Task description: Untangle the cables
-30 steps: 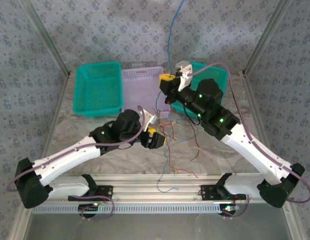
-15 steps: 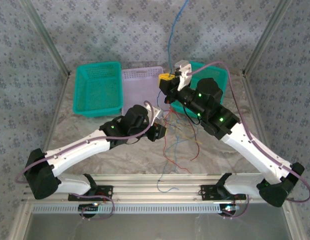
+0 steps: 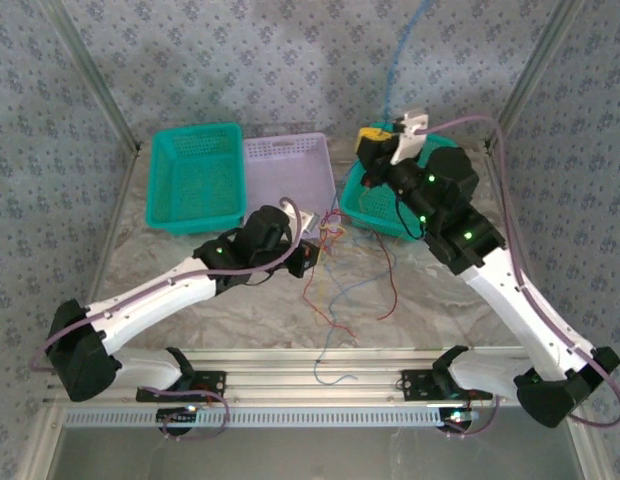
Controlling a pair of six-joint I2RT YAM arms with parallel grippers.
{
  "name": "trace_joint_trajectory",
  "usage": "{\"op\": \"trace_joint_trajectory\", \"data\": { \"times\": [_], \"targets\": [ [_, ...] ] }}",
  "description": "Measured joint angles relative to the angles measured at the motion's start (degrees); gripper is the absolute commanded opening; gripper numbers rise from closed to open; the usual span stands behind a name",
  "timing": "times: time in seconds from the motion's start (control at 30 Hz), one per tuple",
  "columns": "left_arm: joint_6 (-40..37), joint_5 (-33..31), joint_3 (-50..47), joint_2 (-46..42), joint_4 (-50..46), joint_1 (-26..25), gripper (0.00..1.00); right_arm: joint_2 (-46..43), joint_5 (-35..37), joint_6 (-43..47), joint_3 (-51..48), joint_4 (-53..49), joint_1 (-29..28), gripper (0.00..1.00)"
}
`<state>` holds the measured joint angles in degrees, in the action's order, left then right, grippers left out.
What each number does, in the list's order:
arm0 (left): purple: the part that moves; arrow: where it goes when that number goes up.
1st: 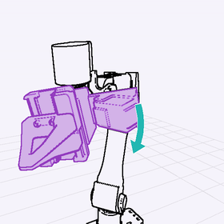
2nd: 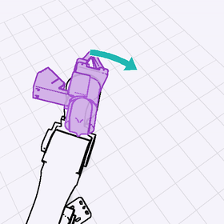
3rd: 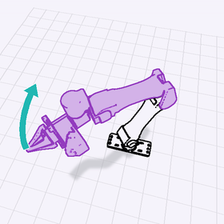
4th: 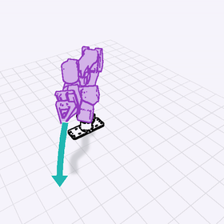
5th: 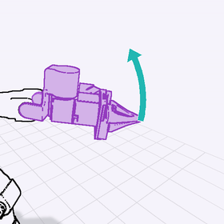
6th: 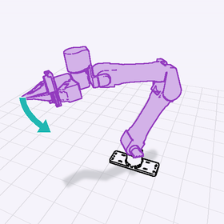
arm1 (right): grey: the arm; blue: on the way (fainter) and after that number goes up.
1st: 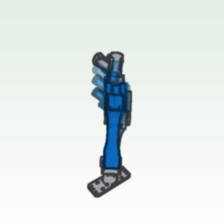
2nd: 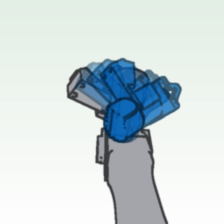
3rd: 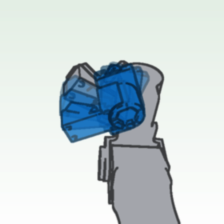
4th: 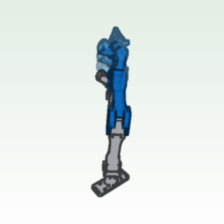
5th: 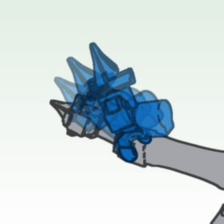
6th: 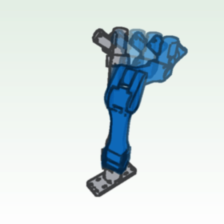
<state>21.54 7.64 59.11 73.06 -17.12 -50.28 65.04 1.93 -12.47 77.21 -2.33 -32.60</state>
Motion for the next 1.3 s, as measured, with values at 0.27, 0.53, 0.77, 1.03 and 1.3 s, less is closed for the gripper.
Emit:
{"op": "trace_joint_trajectory", "data": {
  "times": [0.27,0.53,0.77,1.03,1.3],
  "targets": [
    [-0.9,-2.4,0.0,-3.9,-5.7,0.0,0.00,-3.6,2.2,-2.8,-0.1,-3.1,6.9,0.00],
    [-1.1,-7.2,2.4,-5.4,-11.8,0.5,0.00,-5.6,3.9,-5.8,-0.5,-7.3,12.3,0.00],
    [-1.1,-7.6,4.1,-5.9,-15.6,5.4,0.00,-8.4,5.7,-7.6,-1.7,-9.5,14.8,0.00],
    [-1.2,-10.1,-0.5,-8.1,-32.0,12.5,0.00,-13.1,14.3,-9.4,-1.7,-4.0,20.3,0.00],
    [-2.5,-8.2,-1.3,-13.7,-34.3,14.2,0.00,-9.3,7.6,-13.1,0.2,-0.4,20.7,0.00]
  ]
}}
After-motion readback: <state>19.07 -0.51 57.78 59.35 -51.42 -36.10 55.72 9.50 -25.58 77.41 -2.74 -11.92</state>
